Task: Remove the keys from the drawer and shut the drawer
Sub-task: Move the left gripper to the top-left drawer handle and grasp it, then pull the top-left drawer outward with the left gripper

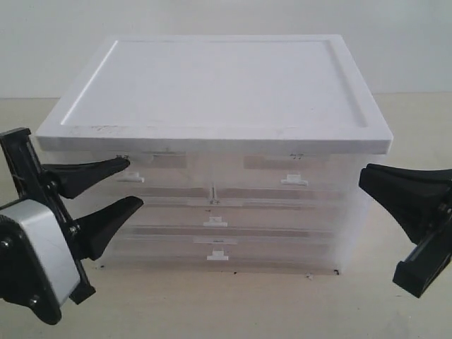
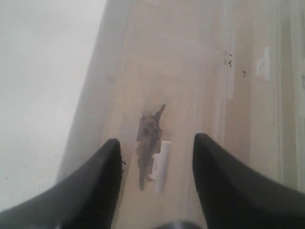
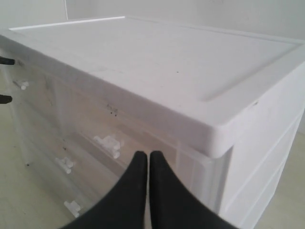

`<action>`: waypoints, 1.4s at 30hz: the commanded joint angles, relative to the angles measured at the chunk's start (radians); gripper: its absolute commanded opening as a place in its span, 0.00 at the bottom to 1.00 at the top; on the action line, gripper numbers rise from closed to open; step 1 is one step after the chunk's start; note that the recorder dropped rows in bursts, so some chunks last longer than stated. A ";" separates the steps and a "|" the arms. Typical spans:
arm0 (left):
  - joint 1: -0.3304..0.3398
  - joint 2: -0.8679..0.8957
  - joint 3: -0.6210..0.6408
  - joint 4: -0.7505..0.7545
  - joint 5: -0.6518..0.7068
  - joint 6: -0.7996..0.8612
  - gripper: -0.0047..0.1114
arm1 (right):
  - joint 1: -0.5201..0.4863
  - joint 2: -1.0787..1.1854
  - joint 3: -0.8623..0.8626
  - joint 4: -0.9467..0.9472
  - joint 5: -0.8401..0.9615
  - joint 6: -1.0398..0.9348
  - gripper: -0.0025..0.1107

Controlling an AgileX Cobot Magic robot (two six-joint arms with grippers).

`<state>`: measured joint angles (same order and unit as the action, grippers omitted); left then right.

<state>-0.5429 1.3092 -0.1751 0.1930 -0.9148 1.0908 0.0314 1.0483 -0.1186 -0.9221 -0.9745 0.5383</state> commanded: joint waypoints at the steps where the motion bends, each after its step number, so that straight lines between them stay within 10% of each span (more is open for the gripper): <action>1: -0.005 0.041 -0.020 -0.021 0.019 0.057 0.29 | 0.000 0.002 -0.006 -0.006 -0.011 0.003 0.02; 23: -0.014 0.174 -0.008 -0.167 -0.136 0.144 0.08 | 0.000 0.002 -0.006 -0.006 -0.011 0.003 0.02; 42: -0.380 0.043 0.030 -0.652 0.032 0.395 0.08 | 0.000 0.002 -0.006 -0.008 -0.011 0.005 0.02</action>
<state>-0.8760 1.3616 -0.1593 -0.3671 -0.9721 1.4355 0.0314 1.0483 -0.1186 -0.9280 -0.9745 0.5420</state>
